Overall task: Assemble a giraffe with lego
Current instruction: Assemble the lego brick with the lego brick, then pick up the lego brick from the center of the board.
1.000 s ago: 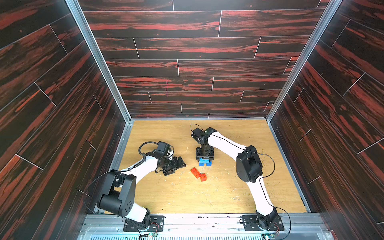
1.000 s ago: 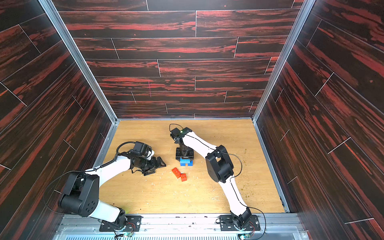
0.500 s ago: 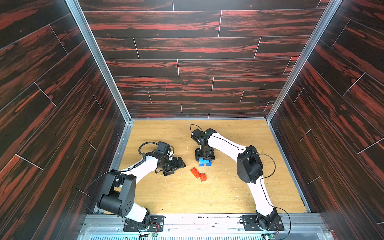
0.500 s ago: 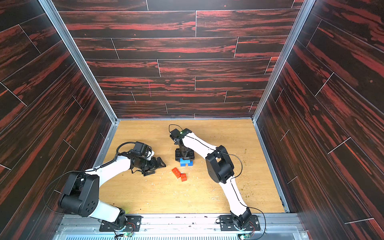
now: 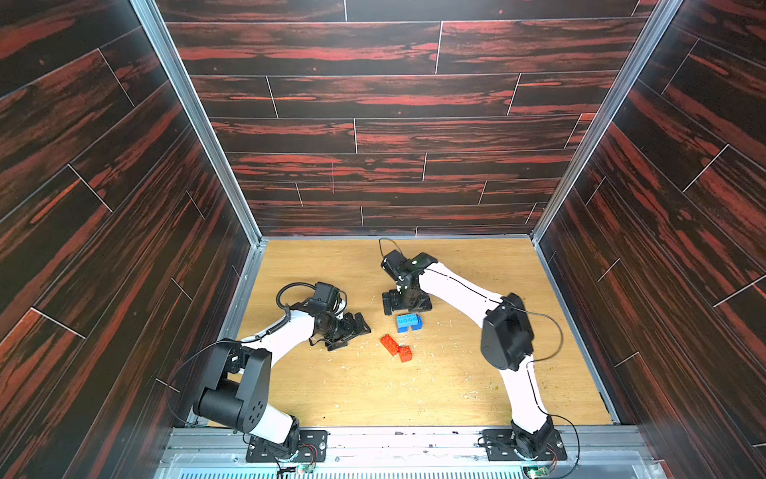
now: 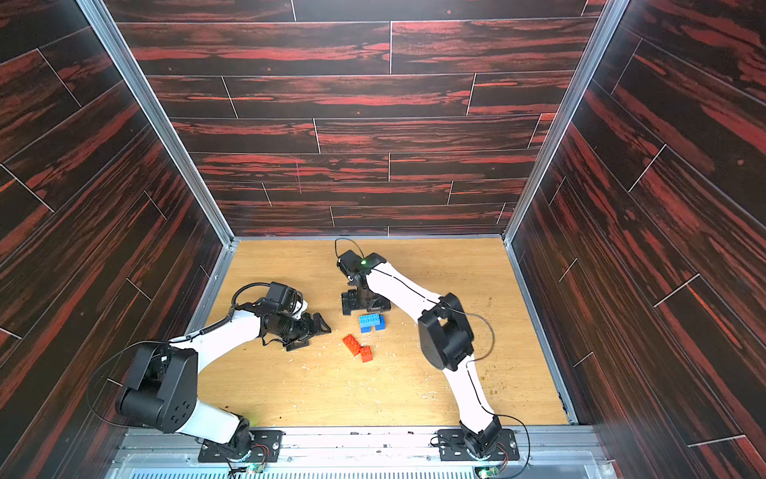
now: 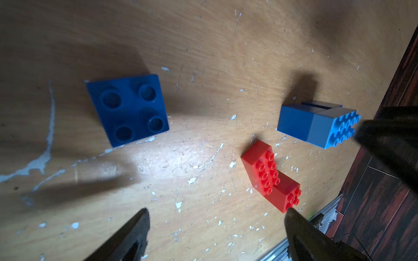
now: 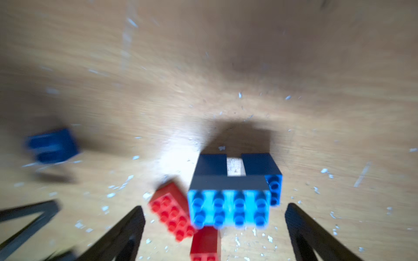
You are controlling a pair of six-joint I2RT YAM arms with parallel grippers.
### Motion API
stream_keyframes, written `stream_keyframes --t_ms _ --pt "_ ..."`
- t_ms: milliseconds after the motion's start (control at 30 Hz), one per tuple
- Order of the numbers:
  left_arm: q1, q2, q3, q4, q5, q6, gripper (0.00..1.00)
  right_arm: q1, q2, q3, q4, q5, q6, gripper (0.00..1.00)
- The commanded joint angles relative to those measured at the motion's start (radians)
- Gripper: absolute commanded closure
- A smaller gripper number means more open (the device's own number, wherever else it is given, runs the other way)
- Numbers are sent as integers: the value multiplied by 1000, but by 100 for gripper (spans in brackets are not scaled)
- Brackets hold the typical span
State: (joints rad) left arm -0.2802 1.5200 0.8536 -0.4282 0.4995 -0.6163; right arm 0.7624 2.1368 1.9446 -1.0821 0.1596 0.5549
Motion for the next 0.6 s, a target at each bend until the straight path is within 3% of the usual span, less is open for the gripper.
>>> stream_keyframes --t_ms 0,233,433,567 --pt "-4 -10 35 -41 -23 21 5 7 -63 -20 4 30 -29 1" --pt "-4 -61 40 -57 -61 31 2 30 -263 -277 130 33 -14 2" --pt "-3 -91 49 -65 -73 35 0 104 -378 -461 164 93 -15 15" --pt "-2 -100 50 -67 -101 38 0 134 -420 -578 224 68 4 21"
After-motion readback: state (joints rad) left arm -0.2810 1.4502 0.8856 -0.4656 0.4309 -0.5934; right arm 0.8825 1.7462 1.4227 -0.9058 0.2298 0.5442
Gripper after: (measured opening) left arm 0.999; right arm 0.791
